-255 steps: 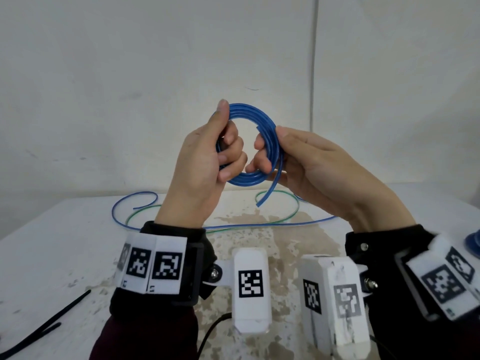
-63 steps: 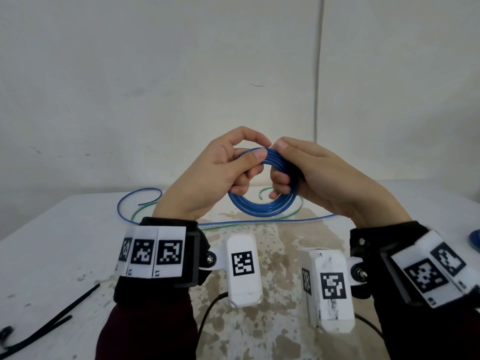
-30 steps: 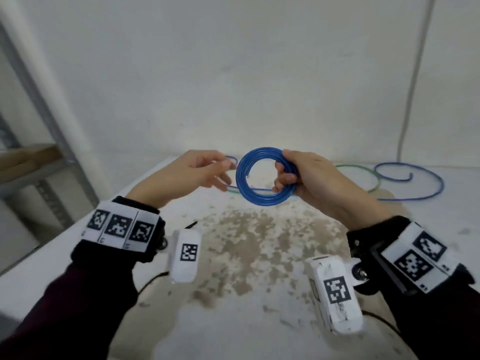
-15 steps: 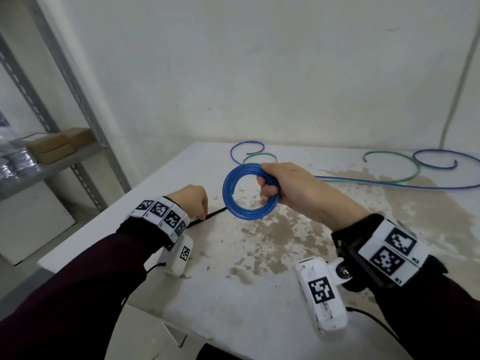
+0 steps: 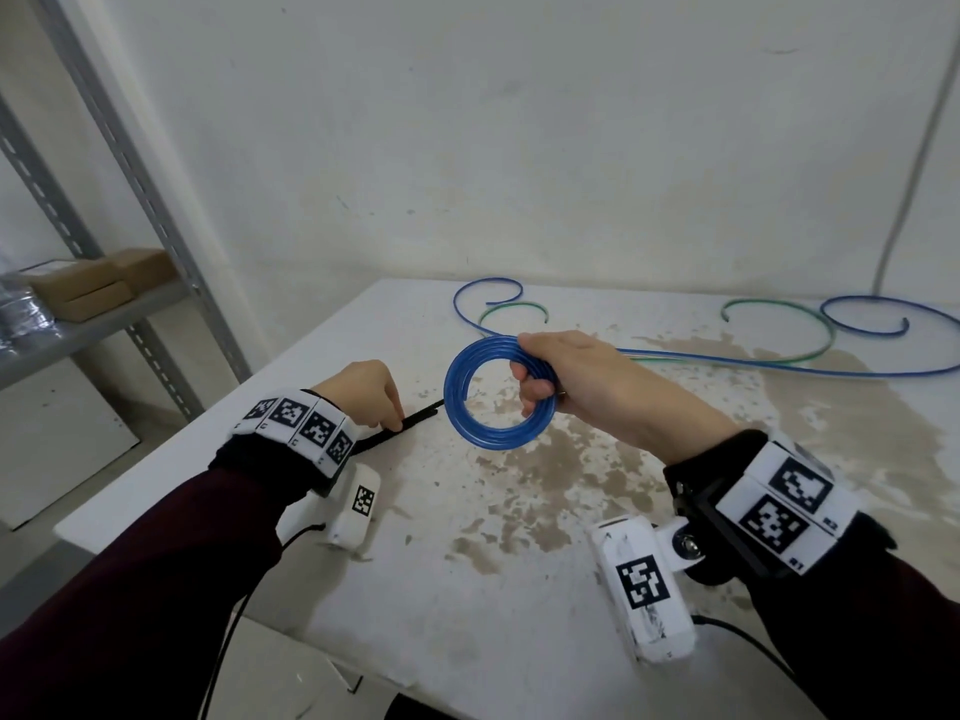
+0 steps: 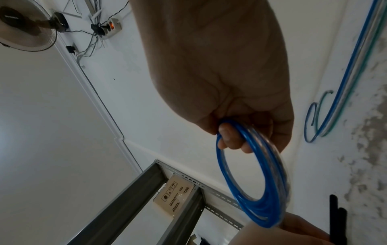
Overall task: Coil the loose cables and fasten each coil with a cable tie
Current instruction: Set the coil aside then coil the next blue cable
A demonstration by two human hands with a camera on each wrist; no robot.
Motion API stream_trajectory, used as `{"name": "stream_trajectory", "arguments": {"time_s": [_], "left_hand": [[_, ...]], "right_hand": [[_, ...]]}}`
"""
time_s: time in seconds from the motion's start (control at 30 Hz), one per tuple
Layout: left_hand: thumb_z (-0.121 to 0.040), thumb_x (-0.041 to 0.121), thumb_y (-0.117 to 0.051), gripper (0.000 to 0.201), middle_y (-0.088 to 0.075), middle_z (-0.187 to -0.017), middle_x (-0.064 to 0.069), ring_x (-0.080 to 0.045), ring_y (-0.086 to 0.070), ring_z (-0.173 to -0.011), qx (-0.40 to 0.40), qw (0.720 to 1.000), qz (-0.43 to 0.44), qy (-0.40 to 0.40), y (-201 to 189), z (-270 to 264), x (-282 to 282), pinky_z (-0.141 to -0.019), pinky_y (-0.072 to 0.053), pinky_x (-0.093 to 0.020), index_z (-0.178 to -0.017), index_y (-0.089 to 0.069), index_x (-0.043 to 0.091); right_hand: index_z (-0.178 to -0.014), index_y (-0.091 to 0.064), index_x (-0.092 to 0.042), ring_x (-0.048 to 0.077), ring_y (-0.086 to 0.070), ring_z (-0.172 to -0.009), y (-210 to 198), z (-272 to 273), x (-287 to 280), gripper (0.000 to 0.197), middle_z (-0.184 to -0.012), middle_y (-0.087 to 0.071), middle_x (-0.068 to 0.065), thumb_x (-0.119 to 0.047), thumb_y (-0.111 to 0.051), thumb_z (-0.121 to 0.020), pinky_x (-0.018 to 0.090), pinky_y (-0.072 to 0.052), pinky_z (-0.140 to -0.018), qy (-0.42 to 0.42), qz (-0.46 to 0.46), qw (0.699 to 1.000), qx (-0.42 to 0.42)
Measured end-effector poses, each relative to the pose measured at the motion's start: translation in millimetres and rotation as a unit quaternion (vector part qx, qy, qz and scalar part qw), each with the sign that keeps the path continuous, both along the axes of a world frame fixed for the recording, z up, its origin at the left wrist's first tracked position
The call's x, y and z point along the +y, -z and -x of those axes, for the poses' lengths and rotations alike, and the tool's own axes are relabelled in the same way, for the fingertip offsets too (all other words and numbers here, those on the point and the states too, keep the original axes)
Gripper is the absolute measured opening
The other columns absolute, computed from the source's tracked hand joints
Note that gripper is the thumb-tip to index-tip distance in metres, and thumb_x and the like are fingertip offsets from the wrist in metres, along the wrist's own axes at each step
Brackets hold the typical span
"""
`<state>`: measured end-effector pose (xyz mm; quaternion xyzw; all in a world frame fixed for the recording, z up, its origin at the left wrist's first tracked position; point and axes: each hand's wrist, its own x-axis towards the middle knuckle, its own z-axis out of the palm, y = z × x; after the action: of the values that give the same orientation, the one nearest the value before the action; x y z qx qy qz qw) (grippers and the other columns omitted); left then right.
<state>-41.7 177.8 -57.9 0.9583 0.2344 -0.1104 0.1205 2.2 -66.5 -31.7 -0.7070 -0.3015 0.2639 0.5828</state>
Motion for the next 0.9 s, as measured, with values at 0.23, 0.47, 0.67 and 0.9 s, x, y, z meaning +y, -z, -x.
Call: {"name": "stream_trajectory", "arguments": {"time_s": [0.23,0.47,0.67,0.9], "left_hand": [[-0.079,0.018,-0.074,0.009,-0.064,-0.068,0.000,-0.009,-0.053,-0.057,-0.089,0.996,0.010,0.000,-12,3,-3,-0.043,-0.039,-0.015,-0.083,-0.074,0.010],[-0.084,0.010,-0.063,0.009,-0.075,-0.073,0.003,-0.008,-0.071,-0.063,-0.256,0.959,0.113,0.049,-78,11,-38,-0.056,-0.052,-0.019,-0.080,-0.071,0.010],[-0.086,0.001,-0.061,0.012,-0.073,-0.079,-0.007,-0.009,-0.069,-0.062,-0.426,0.846,0.304,0.102,-100,-15,-116,-0.052,-0.047,-0.017,-0.080,-0.069,0.008],[-0.083,-0.006,-0.063,0.013,-0.072,-0.085,-0.017,-0.023,-0.066,-0.071,-0.424,0.735,0.511,0.139,-90,-55,-213,-0.068,-0.056,-0.028,-0.086,-0.061,0.006]], "right_hand": [[-0.078,-0.052,-0.012,0.016,-0.049,-0.058,0,-3,-3,0.038,-0.052,-0.040,-0.006,-0.029,-0.029,-0.104,0.032,-0.044,-0.075,-0.020,0.003,1.000,-0.003],[-0.078,-0.050,-0.010,0.014,-0.043,-0.055,-34,-12,-32,0.036,-0.052,-0.036,-0.004,-0.024,-0.030,-0.104,0.030,-0.043,-0.071,-0.034,-0.053,0.998,-0.006],[-0.075,-0.052,-0.011,0.019,-0.043,-0.067,-68,-20,-90,0.035,-0.057,-0.036,-0.003,-0.032,-0.036,-0.097,0.031,-0.046,-0.078,-0.070,-0.067,0.992,-0.080],[-0.078,-0.050,-0.007,0.018,-0.038,-0.069,-72,-45,-151,0.036,-0.063,-0.037,-0.001,-0.024,-0.031,-0.102,0.029,-0.039,-0.077,0.023,0.064,0.976,-0.207]]}}
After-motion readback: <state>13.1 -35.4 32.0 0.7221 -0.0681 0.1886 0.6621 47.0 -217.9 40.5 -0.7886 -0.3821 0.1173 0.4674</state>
